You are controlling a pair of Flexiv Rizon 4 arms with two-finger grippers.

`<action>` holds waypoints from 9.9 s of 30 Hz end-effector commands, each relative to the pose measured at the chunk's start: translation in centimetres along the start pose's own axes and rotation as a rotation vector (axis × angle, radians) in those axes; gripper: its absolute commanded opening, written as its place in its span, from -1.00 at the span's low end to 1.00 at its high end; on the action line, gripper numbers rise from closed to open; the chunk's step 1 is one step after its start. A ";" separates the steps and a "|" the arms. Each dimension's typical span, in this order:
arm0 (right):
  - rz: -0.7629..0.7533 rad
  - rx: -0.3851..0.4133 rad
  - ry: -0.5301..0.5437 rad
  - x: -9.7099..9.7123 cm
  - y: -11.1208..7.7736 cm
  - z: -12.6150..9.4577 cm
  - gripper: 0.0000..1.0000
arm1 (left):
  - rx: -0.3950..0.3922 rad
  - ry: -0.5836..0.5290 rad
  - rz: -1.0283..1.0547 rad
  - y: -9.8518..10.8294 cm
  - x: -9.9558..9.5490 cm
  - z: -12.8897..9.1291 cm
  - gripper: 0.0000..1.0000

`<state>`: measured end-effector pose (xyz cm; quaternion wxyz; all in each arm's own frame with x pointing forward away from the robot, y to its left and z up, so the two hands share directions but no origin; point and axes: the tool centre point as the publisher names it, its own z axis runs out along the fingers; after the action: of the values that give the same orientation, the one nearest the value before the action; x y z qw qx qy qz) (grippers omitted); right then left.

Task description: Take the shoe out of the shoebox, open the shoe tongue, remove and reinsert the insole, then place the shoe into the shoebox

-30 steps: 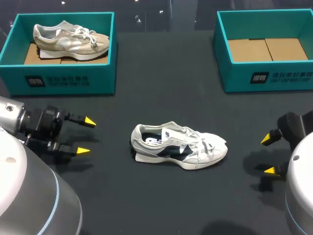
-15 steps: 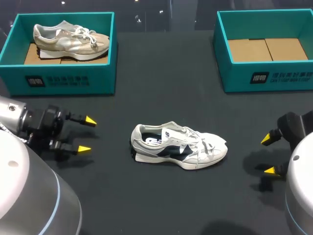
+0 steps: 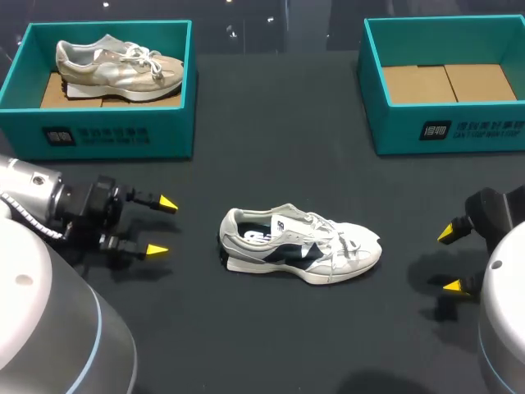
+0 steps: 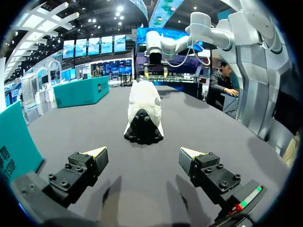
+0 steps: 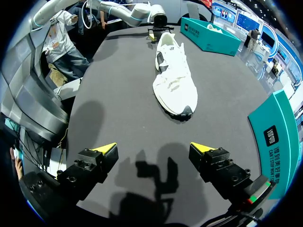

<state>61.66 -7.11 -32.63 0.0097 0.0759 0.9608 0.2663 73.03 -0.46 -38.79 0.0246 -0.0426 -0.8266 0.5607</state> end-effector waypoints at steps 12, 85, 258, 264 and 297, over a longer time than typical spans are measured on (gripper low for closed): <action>-0.001 0.001 -0.003 0.2 0.0 -0.1 1.00 | 0.021 0.008 -0.010 -0.7 -0.9 3.0 1.00; -0.001 0.001 -0.003 0.2 0.0 -0.1 1.00 | 0.086 0.067 -0.028 -2.9 0.3 13.8 1.00; 1.147 0.618 -0.706 -2.6 25.2 11.4 1.00 | 0.103 0.029 -0.046 -3.6 0.5 16.4 -1.00; 1.164 0.629 -0.744 -3.0 24.8 12.0 1.00 | 0.103 0.029 -0.046 -3.6 0.5 16.4 -1.00; 1.245 0.725 -0.896 -3.5 21.8 14.8 1.00 | 0.103 0.029 -0.046 -3.6 0.5 16.4 -1.00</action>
<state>69.71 17.56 -33.57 0.1969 0.6600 0.7075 -0.1581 71.03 -16.64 -41.47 0.0517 -0.0305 -0.7961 0.6022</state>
